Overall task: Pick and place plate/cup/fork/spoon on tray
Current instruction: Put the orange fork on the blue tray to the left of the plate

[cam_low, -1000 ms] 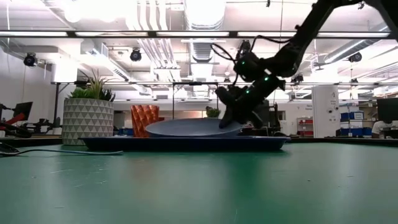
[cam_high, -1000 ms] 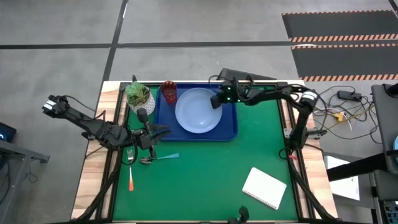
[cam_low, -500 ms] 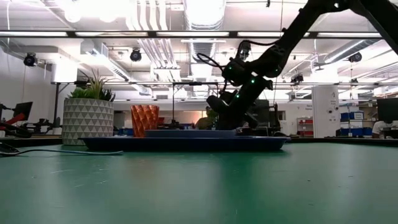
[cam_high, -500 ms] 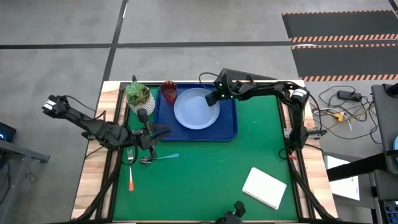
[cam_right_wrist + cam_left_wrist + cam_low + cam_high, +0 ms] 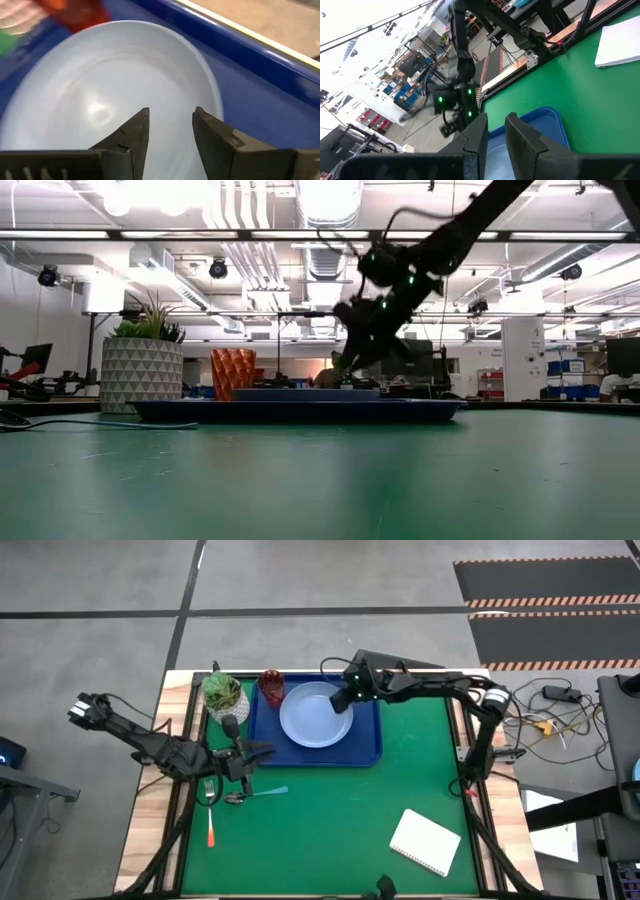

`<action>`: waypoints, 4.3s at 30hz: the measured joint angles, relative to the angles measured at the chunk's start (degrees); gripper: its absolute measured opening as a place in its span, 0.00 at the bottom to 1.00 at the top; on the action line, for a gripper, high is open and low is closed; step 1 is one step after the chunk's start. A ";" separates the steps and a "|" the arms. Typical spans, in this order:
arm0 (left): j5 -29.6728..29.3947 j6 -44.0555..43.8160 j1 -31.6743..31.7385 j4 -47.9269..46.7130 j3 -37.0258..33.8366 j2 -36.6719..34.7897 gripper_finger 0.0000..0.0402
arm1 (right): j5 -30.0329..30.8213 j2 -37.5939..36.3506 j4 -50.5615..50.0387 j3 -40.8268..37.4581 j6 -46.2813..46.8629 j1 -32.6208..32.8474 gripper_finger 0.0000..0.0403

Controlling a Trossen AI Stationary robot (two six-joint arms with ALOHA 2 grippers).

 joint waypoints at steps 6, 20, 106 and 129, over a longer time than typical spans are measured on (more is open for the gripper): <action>0.02 -0.01 0.00 0.40 -0.02 1.35 0.12 | 0.24 -8.54 -1.30 -2.78 -0.78 6.95 0.32; -0.30 -0.10 0.11 1.95 -0.09 4.78 0.12 | 15.59 -21.27 -0.96 -15.36 -1.39 31.45 0.30; 50.82 -159.23 -11.54 -61.68 -4.24 20.89 0.12 | 23.56 -57.47 27.01 -46.01 -29.25 38.19 0.17; 46.07 -169.94 -19.87 -58.63 -6.90 21.29 0.12 | 23.56 -57.47 27.02 -46.01 -28.42 38.19 0.17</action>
